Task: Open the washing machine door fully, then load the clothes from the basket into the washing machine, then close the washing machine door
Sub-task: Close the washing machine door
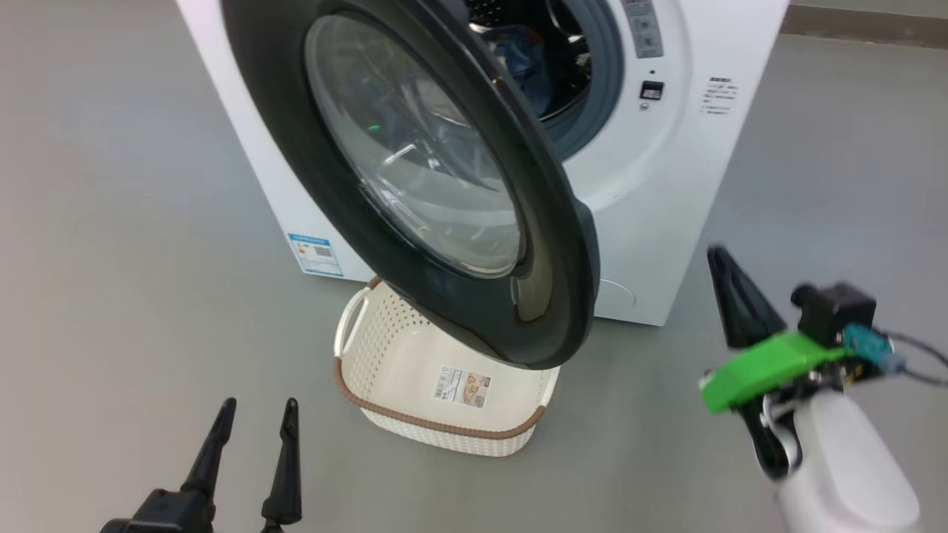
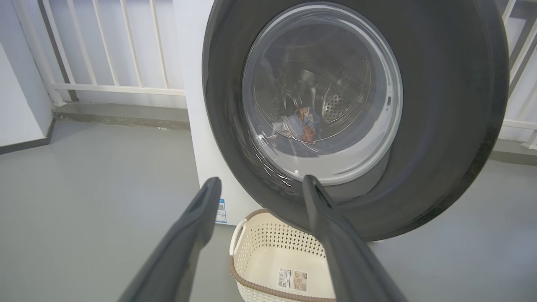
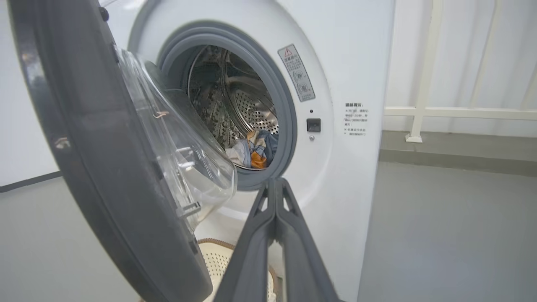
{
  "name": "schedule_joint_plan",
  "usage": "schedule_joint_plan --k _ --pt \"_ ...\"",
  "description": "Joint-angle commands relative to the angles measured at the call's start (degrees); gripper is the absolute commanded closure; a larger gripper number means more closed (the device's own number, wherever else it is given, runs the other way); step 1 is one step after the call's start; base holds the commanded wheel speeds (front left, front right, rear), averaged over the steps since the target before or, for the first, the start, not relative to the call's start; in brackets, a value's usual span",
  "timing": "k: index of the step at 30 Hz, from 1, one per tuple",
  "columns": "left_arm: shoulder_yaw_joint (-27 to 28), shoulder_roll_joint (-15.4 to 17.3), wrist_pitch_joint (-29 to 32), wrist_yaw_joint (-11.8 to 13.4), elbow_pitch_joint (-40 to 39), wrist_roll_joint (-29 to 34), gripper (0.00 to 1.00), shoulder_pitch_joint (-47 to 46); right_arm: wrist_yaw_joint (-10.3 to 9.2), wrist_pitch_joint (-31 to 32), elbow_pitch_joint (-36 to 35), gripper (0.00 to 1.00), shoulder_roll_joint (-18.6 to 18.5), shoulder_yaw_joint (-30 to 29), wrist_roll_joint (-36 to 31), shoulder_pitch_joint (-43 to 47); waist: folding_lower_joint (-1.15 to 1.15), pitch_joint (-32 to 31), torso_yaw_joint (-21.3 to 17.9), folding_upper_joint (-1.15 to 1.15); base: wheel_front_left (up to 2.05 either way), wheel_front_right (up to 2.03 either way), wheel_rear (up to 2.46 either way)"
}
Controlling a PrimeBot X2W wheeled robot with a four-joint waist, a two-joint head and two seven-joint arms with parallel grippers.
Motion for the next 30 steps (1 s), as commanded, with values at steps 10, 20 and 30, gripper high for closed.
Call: schedule_joint_plan --k 10,20,30 --pt "1.62 0.67 -1.03 -0.06 -1.23 0.69 0.00 -3.08 0.35 -1.69 -10.45 1.00 0.31 5.99 0.86 -13.90 0.00 0.86 0.88 0.00 0.00 0.00 0.00" --pt "1.52 0.72 -1.33 0.40 -2.12 1.19 0.00 -3.44 0.35 5.64 -28.17 1.00 0.53 19.50 2.50 -14.88 0.00 1.80 0.99 0.00 0.00 0.00 0.00" --pt "1.53 0.41 -1.51 0.72 -2.23 1.30 0.00 -3.77 0.35 13.75 -29.84 1.00 -1.30 26.25 4.69 -6.98 0.00 2.41 1.35 0.00 0.00 0.00 0.00"
